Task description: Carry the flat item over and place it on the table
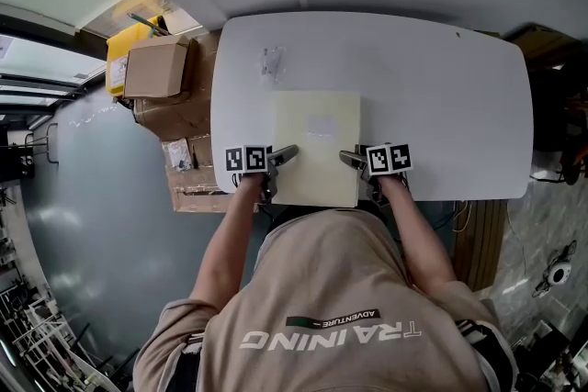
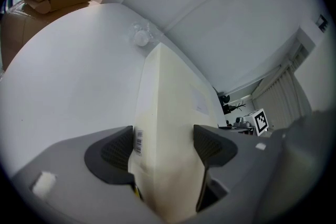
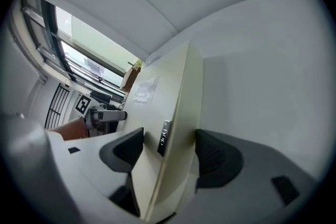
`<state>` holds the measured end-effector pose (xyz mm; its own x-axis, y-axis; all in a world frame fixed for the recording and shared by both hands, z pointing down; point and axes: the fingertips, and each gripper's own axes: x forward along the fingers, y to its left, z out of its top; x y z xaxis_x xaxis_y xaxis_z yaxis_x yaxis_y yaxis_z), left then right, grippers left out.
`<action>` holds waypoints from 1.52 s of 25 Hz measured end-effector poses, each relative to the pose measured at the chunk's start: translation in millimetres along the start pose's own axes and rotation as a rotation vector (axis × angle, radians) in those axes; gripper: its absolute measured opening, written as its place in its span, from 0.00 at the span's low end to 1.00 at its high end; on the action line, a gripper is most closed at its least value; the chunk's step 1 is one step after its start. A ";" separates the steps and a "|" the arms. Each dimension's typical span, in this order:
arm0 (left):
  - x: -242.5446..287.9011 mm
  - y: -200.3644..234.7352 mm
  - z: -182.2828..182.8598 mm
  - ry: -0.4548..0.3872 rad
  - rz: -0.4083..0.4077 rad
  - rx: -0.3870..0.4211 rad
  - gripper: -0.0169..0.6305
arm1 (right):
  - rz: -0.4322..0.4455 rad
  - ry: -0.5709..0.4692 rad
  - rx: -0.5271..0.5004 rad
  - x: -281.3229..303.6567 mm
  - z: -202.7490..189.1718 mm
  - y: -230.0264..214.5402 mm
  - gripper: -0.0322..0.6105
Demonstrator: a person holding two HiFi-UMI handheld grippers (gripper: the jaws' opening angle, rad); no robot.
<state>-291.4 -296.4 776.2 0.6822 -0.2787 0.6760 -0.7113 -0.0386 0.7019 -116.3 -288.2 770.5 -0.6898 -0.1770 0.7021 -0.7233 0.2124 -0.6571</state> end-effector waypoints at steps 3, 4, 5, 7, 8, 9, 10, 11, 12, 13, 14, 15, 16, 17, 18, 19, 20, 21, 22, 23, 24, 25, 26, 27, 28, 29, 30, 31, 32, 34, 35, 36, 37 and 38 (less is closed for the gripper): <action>0.2 -0.2 -0.1 -0.018 -0.002 -0.005 0.56 | 0.007 0.012 0.000 0.4 0.2 -0.3 0.49; -0.1 -0.7 0.0 -0.027 -0.008 -0.003 0.56 | 0.011 0.004 -0.003 -0.4 -0.1 0.0 0.50; -0.9 -1.4 0.1 -0.042 -0.019 -0.003 0.56 | 0.018 -0.012 -0.005 -1.6 -0.7 0.5 0.50; -3.4 -3.2 0.9 -0.083 -0.046 -0.006 0.56 | 0.035 -0.052 -0.004 -4.8 -1.2 1.5 0.50; -5.1 -4.0 1.9 -0.105 -0.059 -0.007 0.56 | 0.036 -0.073 -0.012 -7.0 -0.2 2.1 0.50; -7.1 -4.4 3.1 -0.126 -0.068 -0.008 0.56 | 0.027 -0.096 -0.028 -10.0 1.9 2.6 0.49; -9.3 -4.2 4.2 -0.146 -0.072 -0.010 0.56 | 0.008 -0.122 -0.051 -14.0 4.9 2.8 0.49; -11.9 -3.3 5.3 -0.168 -0.071 -0.011 0.55 | -0.011 -0.148 -0.078 -18.9 8.0 3.6 0.49; -15.2 -2.5 6.4 -0.190 -0.066 -0.011 0.55 | -0.020 -0.170 -0.103 -24.2 10.7 5.7 0.49; -19.2 -2.4 7.5 -0.210 -0.063 -0.008 0.55 | -0.015 -0.188 -0.123 -29.2 12.7 9.6 0.49; -23.4 -3.5 8.5 -0.227 -0.063 0.000 0.55 | -0.003 -0.200 -0.140 -34.1 14.3 14.1 0.49; -27.6 -5.0 9.7 -0.239 -0.065 0.010 0.55 | 0.004 -0.210 -0.156 -39.3 15.7 17.6 0.49; -31.4 -6.5 11.2 -0.249 -0.065 0.023 0.55 | 0.003 -0.218 -0.172 -44.6 16.8 19.8 0.49; -35.2 -7.7 12.8 -0.260 -0.064 0.037 0.55 | 0.000 -0.227 -0.187 -49.6 17.7 21.8 0.49; -39.3 -9.2 14.5 -0.273 -0.063 0.050 0.55 | -0.001 -0.236 -0.202 -54.4 18.1 24.5 0.49; -43.8 -11.8 16.1 -0.289 -0.066 0.066 0.55 | -0.001 -0.244 -0.219 -59.2 18.0 28.2 0.49; -48.9 -16.0 17.4 -0.307 -0.076 0.085 0.55 | 0.000 -0.251 -0.240 -64.4 17.6 32.9 0.49; -54.1 -21.3 18.3 -0.326 -0.091 0.109 0.55 | 0.001 -0.259 -0.265 -69.9 16.8 38.4 0.49; -59.2 -26.7 19.0 -0.345 -0.107 0.135 0.55 | 0.001 -0.268 -0.293 -75.7 15.7 44.4 0.49; -64.1 -32.6 19.7 -0.366 -0.123 0.163 0.55 | 0.003 -0.280 -0.325 -81.6 14.9 51.1 0.49; -69.4 -40.9 21.1 -0.391 -0.144 0.194 0.55 | 0.006 -0.295 -0.361 -87.8 14.4 58.8 0.49; -75.3 -51.8 23.0 -0.418 -0.170 0.230 0.54 | 0.009 -0.312 -0.404 -94.1 14.2 67.7 0.49; -82.0 -64.3 25.3 -0.447 -0.197 0.269 0.52 | 0.013 -0.332 -0.452 -100.8 14.5 78.0 0.49; -89.5 -78.3 28.1 -0.476 -0.224 0.310 0.50 | 0.019 -0.355 -0.503 -108.1 15.4 89.4 0.49; -97.9 -94.2 31.3 -0.506 -0.254 0.356 0.48 | 0.029 -0.383 -0.552 -116.1 17.4 101.7 0.49; -106.9 -112.0 34.6 -0.536 -0.288 0.407 0.45 | 0.044 -0.417 -0.593 -125.0 20.9 114.4 0.49; -116.0 -131.1 37.6 -0.565 -0.323 0.463 0.44 | 0.062 -0.456 -0.624 -134.7 25.9 126.5 0.49; -125.0 -150.3 40.3 -0.592 -0.354 0.523 0.43 | 0.077 -0.497 -0.646 -144.7 32.2 137.3 0.49; -133.8 -168.3 42.9 -0.618 -0.373 0.584 0.41 | 0.088 -0.538 -0.665 -154.7 39.3 146.3 0.49; -149.5 -197.5 47.6 -0.667 -0.369 0.709 0.33 | 0.098 -0.612 -0.701 -173.7 52.4 160.4 0.49; -156.2 -208.0 49.8 -0.692 -0.348 0.765 0.28 | 0.099 -0.645 -0.718 -182.8 57.7 166.4 0.48; -162.4 -216.7 52.2 -0.718 -0.322 0.812 0.21 | 0.098 -0.676 -0.735 -191.8 62.1 172.2 0.44; -168.7 -224.5 54.6 -0.745 -0.300 0.847 0.15 | 0.093 -0.706 -0.756 -200.7 65.7 177.9 0.38; -175.1 -232.6 56.9 -0.773 -0.288 0.871 0.11 | 0.086 -0.735 -0.780 -209.6 68.9 183.5 0.28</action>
<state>-255.1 -293.2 481.8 0.7648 -0.6443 -0.0039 -0.6284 -0.7473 0.2160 -106.7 -278.3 483.8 -0.7762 -0.6115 0.1538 -0.6302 0.7604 -0.1570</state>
